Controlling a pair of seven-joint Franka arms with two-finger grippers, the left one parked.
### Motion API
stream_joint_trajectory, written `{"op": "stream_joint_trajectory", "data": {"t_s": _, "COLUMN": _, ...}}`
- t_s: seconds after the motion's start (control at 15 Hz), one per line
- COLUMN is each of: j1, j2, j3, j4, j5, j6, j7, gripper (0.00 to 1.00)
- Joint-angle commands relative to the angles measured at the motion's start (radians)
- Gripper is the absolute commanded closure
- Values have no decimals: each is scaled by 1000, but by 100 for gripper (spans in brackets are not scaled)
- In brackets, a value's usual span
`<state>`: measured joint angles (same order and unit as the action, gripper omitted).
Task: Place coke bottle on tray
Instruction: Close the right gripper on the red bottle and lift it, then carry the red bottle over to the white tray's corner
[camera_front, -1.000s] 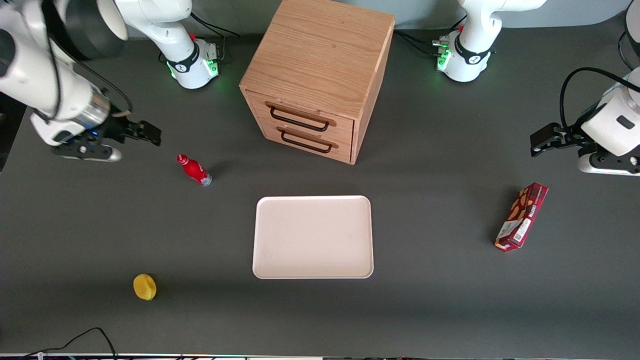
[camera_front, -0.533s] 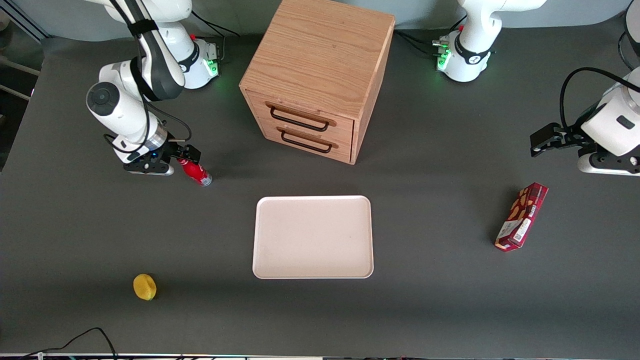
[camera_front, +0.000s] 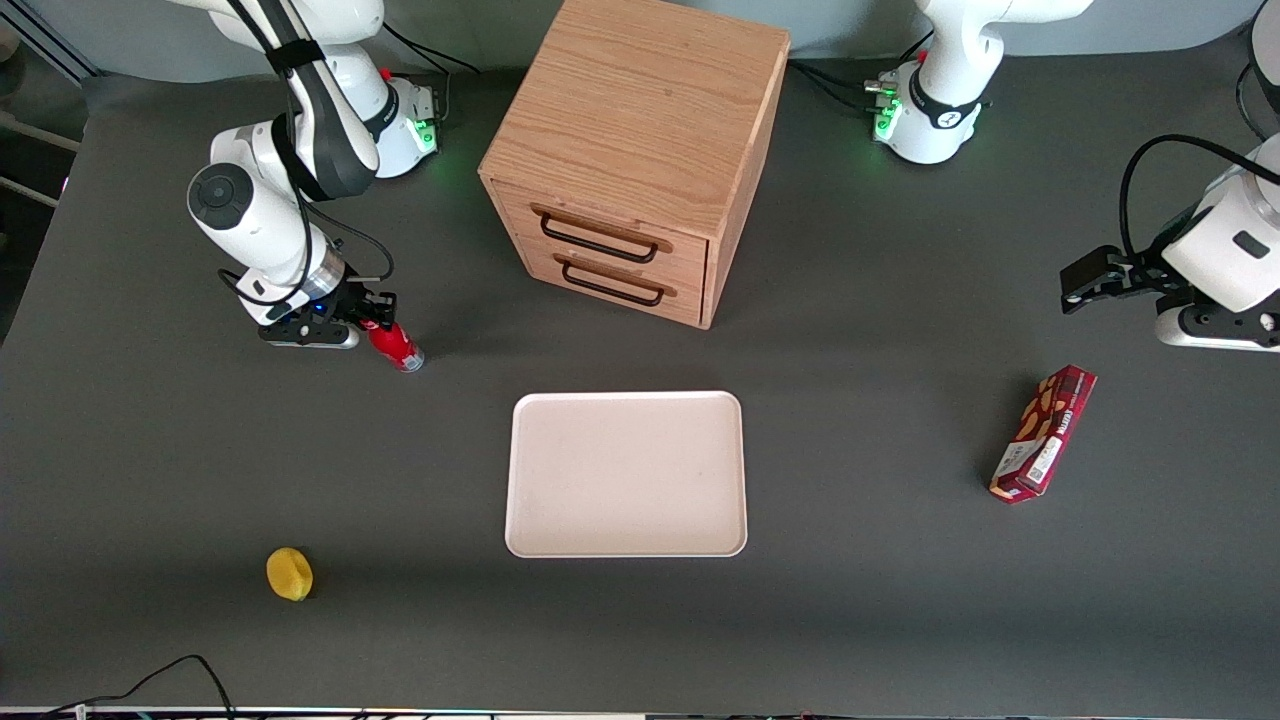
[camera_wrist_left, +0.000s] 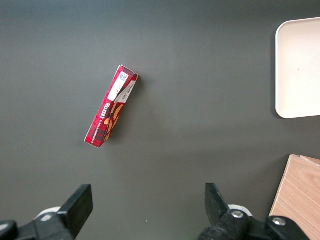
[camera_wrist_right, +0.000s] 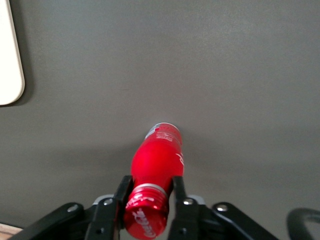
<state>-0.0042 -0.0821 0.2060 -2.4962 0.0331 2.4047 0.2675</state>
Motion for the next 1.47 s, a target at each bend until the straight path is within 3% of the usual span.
{"op": "stream_joint_trajectory", "data": {"t_s": 0.0, "j1": 6, "j2": -34, "j3": 9, "j4": 2, "j5": 21, "j6": -28, "j7": -1, "gripper": 100}}
{"op": "stream_joint_trajectory", "data": {"t_s": 0.2, "j1": 6, "j2": -76, "j3": 23, "j4": 83, "j5": 21, "j6": -148, "j7": 2, "gripper": 100}}
{"op": "stream_joint_trajectory", "data": {"t_s": 0.6, "j1": 4, "j2": -1, "j3": 21, "j4": 596, "j5": 4, "j6": -606, "j7": 1, "gripper": 100}}
{"op": "stream_joint_trajectory", "data": {"t_s": 0.8, "j1": 19, "j2": 207, "j3": 48, "j4": 962, "j5": -16, "j6": -775, "j7": 54, "gripper": 100}}
{"op": "stream_joint_trajectory", "data": {"t_s": 1.0, "j1": 55, "j2": 509, "j3": 136, "j4": 1352, "j5": -119, "j6": -923, "j7": 246, "gripper": 100}}
{"op": "stream_joint_trajectory", "data": {"t_s": 1.2, "j1": 88, "j2": 753, "j3": 220, "j4": 1551, "j5": -209, "j6": -877, "j7": 457, "gripper": 100}}
{"op": "stream_joint_trajectory", "data": {"t_s": 1.4, "j1": 131, "j2": 876, "j3": 222, "j4": 1557, "j5": -266, "j6": -690, "j7": 623, "gripper": 100}}
